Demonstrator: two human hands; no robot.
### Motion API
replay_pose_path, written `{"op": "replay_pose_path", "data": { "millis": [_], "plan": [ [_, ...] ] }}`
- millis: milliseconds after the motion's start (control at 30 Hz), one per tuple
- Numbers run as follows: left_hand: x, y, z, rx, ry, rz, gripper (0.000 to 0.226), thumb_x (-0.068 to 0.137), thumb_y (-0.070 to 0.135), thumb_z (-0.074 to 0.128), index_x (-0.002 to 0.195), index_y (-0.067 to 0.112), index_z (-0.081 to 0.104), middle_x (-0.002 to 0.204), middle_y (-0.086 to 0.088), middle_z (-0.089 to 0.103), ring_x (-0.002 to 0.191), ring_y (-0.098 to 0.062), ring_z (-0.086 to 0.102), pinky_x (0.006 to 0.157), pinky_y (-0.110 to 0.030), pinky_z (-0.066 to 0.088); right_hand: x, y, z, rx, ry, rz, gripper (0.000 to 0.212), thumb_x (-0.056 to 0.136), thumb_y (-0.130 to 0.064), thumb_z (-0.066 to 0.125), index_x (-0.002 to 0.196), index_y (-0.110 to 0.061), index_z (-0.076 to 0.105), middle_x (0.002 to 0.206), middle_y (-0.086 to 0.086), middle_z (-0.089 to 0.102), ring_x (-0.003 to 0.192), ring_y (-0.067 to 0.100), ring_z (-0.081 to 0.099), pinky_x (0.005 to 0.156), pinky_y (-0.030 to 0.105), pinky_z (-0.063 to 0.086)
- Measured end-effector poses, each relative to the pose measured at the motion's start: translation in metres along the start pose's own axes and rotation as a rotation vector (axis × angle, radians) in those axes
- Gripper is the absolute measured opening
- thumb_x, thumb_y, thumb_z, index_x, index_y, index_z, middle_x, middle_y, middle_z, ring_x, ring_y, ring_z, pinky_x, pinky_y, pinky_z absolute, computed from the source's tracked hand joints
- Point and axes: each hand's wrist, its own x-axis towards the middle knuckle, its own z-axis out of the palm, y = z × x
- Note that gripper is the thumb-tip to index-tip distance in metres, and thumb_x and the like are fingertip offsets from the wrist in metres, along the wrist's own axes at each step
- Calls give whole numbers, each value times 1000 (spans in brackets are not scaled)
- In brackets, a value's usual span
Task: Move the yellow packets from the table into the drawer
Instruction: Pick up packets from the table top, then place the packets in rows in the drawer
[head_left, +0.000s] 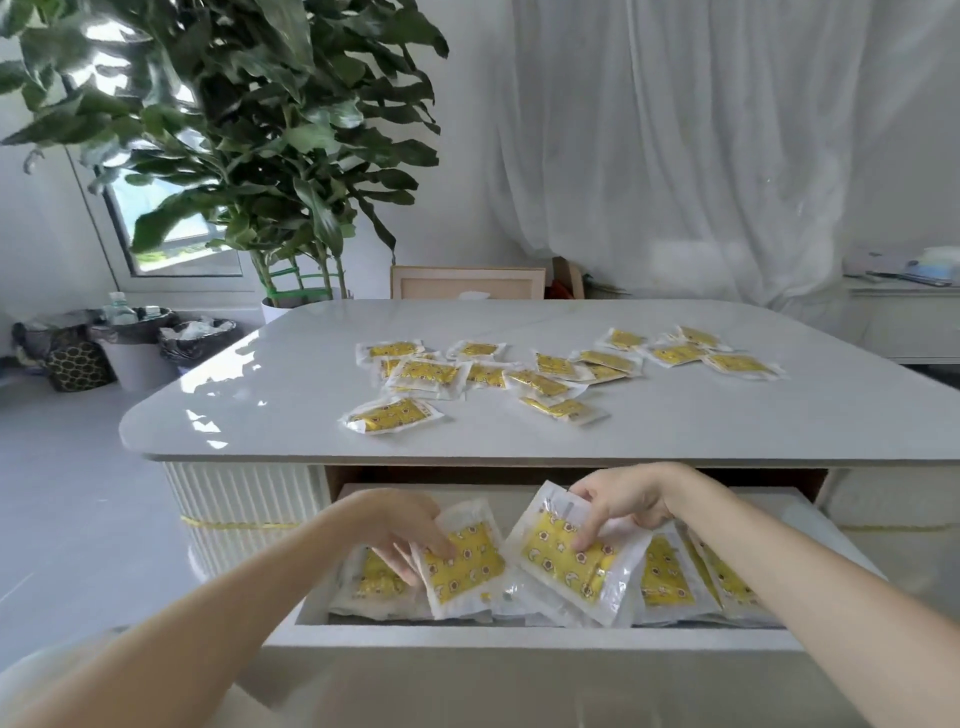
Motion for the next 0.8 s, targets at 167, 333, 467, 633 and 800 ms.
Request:
{"op": "replay_pose_path", "data": {
  "millis": [167, 333, 467, 633, 800],
  "plan": [
    [38, -1, 25, -330, -8, -71, 21, 96, 15, 53, 112, 1, 55, 108, -10, 66, 90, -23, 65, 71, -26, 55, -4, 36, -15, 107, 152, 124, 33, 84, 2, 67, 116, -3, 61, 112, 13, 68, 87, 21, 71, 66, 32, 60],
    [57, 5, 45, -446, -32, -98, 19, 95, -1, 47, 112, 3, 52, 140, -15, 43, 99, -29, 57, 69, -38, 60, -4, 74, -29, 318, 415, 194, 16, 82, 6, 68, 95, 5, 58, 95, 18, 69, 72, 25, 70, 66, 38, 60],
    [55, 14, 64, 326, 290, -28, 51, 97, 22, 46, 140, 4, 26, 126, -12, 56, 87, -22, 63, 69, -29, 54, -3, 96, -31, 424, 506, 238, 4, 87, 7, 60, 85, 3, 58, 82, 14, 66, 70, 23, 65, 62, 32, 57],
    [50, 31, 73, 930, 501, 233, 47, 93, 33, 51, 134, 14, 39, 130, -5, 45, 117, -23, 50, 84, -33, 46, -1, 112, -30, 488, 678, 256, 22, 89, 8, 58, 76, 1, 41, 79, 15, 59, 68, 23, 60, 66, 34, 51],
    [55, 38, 85, 1011, 244, 323, 61, 84, 47, 60, 140, 29, 39, 136, -4, 41, 124, -25, 44, 90, -37, 45, 12, 115, -26, 269, 787, 285, 38, 91, -6, 59, 124, 6, 43, 122, 18, 56, 111, 31, 58, 94, 38, 49]
  ]
}}
